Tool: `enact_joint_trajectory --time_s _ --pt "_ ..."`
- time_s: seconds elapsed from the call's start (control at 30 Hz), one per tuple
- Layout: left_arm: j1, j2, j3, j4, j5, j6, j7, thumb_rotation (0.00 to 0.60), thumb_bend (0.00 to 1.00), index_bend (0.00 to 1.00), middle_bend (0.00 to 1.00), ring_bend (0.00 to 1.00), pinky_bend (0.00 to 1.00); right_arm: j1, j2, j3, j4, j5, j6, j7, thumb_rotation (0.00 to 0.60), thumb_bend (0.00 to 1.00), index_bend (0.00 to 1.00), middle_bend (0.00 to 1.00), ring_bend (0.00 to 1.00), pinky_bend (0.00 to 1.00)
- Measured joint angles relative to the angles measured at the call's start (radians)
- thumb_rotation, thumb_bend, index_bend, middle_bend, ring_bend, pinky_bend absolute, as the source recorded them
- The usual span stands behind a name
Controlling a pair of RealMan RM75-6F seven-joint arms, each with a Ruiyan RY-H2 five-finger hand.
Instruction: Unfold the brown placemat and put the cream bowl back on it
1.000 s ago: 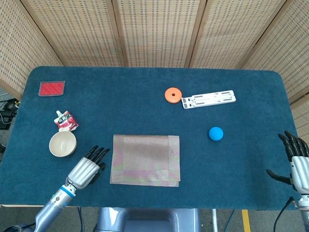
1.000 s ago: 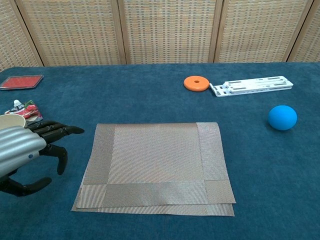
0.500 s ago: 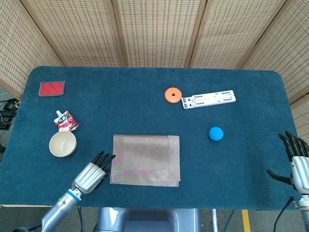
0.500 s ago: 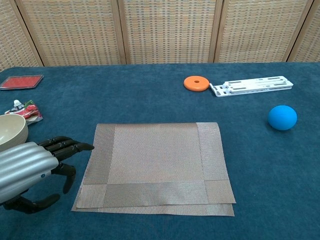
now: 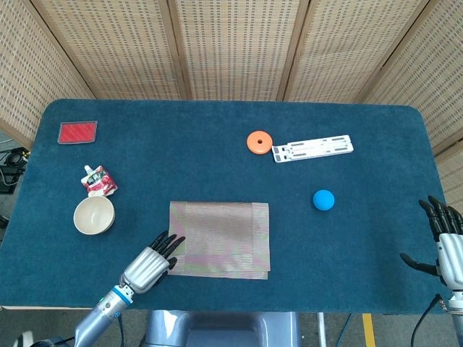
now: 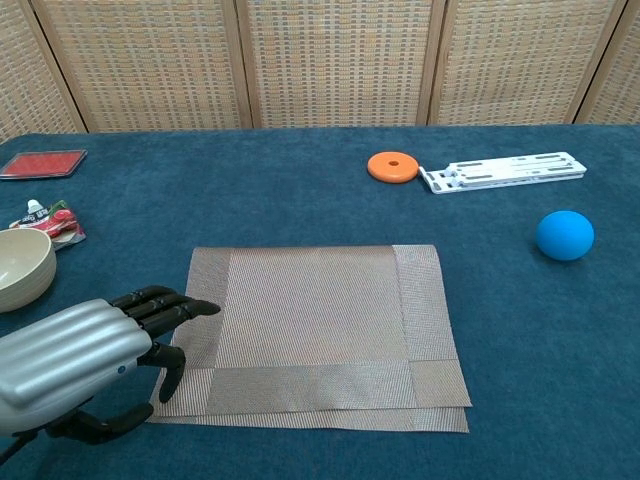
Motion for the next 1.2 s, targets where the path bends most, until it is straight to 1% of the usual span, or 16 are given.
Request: enact_joint_trajectory --time_s 0.17,0.47,0.83,1.2 --pt "-0.002 -0.007 0.007 -0.001 0.002 -0.006 0.010 0.600 0.45 0.49 0.00 0.00 0.00 -0.001 0.003 0.001 0.000 0.000 0.002 0.007 0.600 0.06 0.00 0.00 0.00 0.00" --pt "0.005 0.022 0.016 -0.020 0.019 0.026 0.006 0.600 0.45 0.48 0.00 0.00 0.00 -0.002 0.004 0.000 -0.004 -0.001 0.000 0.004 0.600 0.06 0.00 0.00 0.00 0.00" --pt "0.009 0.023 0.016 -0.005 0.007 0.020 0.008 0.600 0.45 0.48 0.00 0.00 0.00 -0.002 0.003 -0.003 -0.006 -0.004 0.001 -0.004 0.600 0.06 0.00 0.00 0.00 0.00" --pt "0.008 0.005 0.010 0.018 -0.010 0.004 0.005 0.600 0.45 0.48 0.00 0.00 0.00 -0.001 0.004 -0.002 -0.008 0.001 -0.004 -0.006 0.600 0.06 0.00 0.00 0.00 0.00"
